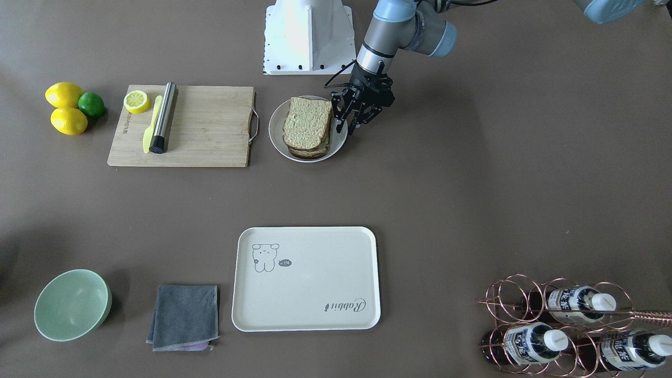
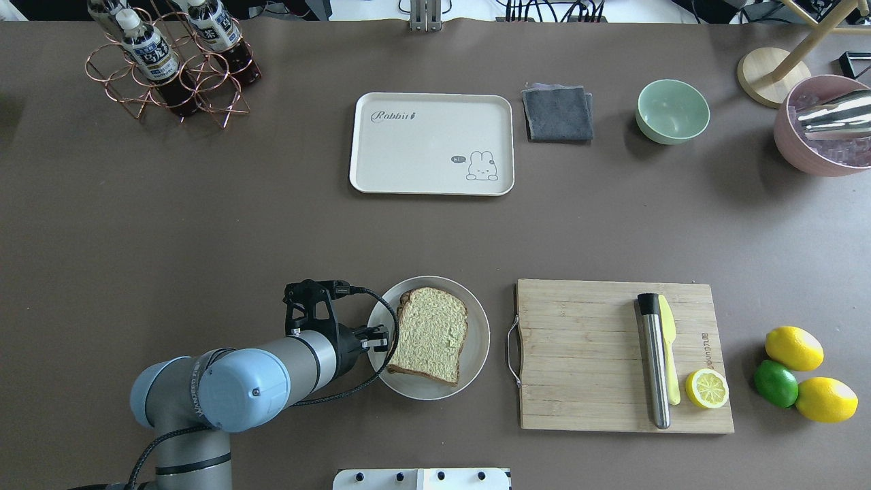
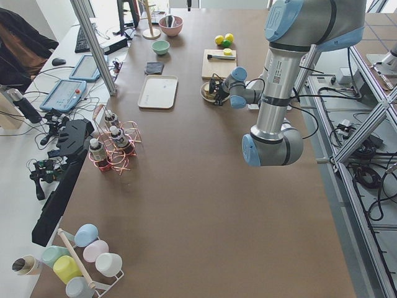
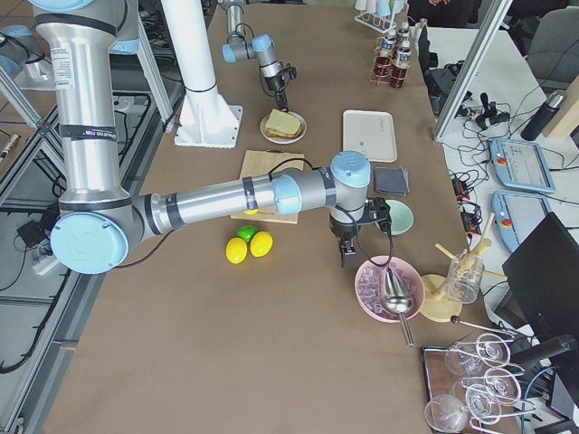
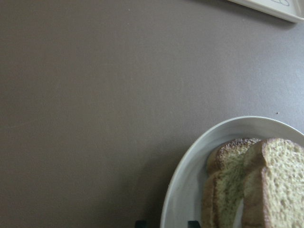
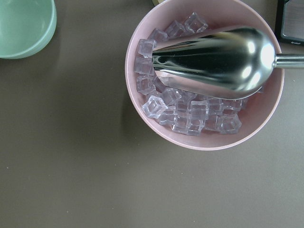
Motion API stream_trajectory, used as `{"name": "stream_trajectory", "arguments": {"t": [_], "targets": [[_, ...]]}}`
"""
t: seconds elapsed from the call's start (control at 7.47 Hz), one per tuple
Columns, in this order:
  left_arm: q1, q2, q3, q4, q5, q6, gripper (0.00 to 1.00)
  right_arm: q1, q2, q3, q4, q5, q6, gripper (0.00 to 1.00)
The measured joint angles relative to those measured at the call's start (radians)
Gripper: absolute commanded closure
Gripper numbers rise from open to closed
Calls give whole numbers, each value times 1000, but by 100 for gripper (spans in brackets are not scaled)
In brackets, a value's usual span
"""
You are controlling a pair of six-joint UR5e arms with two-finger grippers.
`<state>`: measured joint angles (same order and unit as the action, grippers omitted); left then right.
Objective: Make sandwich and place on tray
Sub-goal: 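Grasp the rim of the white plate with the left gripper, then slide the white plate with the left gripper onto the cream tray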
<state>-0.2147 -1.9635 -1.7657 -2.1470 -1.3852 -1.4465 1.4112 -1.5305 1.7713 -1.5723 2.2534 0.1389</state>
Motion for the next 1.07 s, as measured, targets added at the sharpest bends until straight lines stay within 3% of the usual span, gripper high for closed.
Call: {"name": "stream_trajectory", "arguments": {"t": [0.13,0.27,1.07], "targets": [[1,-1,3,0,0,0,84,0,0,0,0,0,1,1],[1,-4,5,0,0,0,100,0,0,0,0,0,2,1],[-16,-24,8,2,-2,0,100,0,-2,-5,0,-1,9,1]]}}
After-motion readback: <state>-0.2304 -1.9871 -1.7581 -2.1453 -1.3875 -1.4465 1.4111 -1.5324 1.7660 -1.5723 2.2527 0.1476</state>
